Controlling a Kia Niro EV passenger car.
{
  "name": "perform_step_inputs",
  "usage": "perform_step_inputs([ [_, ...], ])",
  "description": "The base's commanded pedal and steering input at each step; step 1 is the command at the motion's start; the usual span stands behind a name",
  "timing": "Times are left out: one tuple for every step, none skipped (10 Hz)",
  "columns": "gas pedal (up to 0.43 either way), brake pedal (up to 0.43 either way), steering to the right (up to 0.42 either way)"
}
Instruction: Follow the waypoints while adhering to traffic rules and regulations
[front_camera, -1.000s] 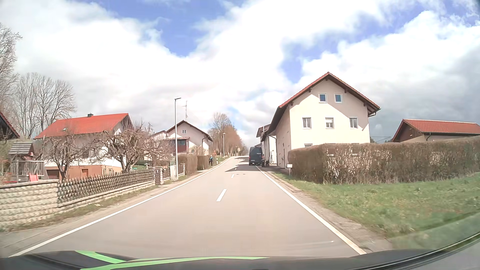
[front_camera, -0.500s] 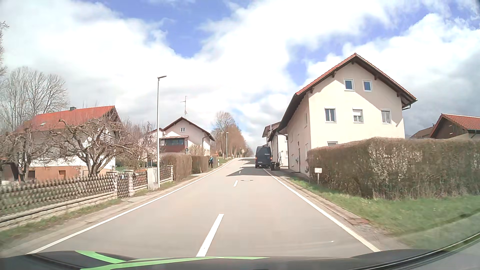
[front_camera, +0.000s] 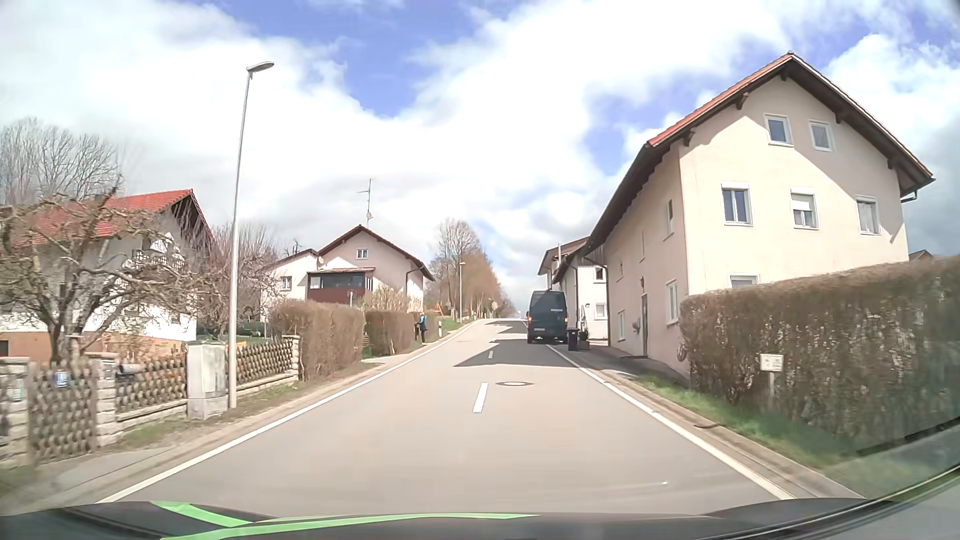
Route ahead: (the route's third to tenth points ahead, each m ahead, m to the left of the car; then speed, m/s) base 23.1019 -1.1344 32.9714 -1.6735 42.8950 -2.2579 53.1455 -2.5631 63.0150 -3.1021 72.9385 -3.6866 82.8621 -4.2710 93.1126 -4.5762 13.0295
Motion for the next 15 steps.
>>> perform_step_inputs([
  [0.209,0.0,-0.009],
  [0.209,0.0,-0.009],
  [0.209,0.0,-0.006],
  [0.209,0.0,0.0],
  [0.209,0.0,0.0],
  [0.209,0.0,0.001],
  [0.209,0.0,0.001],
  [0.209,0.0,0.001],
  [0.209,0.0,0.004],
  [0.209,0.0,0.008],
  [0.209,0.0,0.01],
  [0.209,0.0,0.012],
  [0.209,0.0,0.013],
  [0.209,0.0,0.014],
  [0.22,0.0,0.016],
])
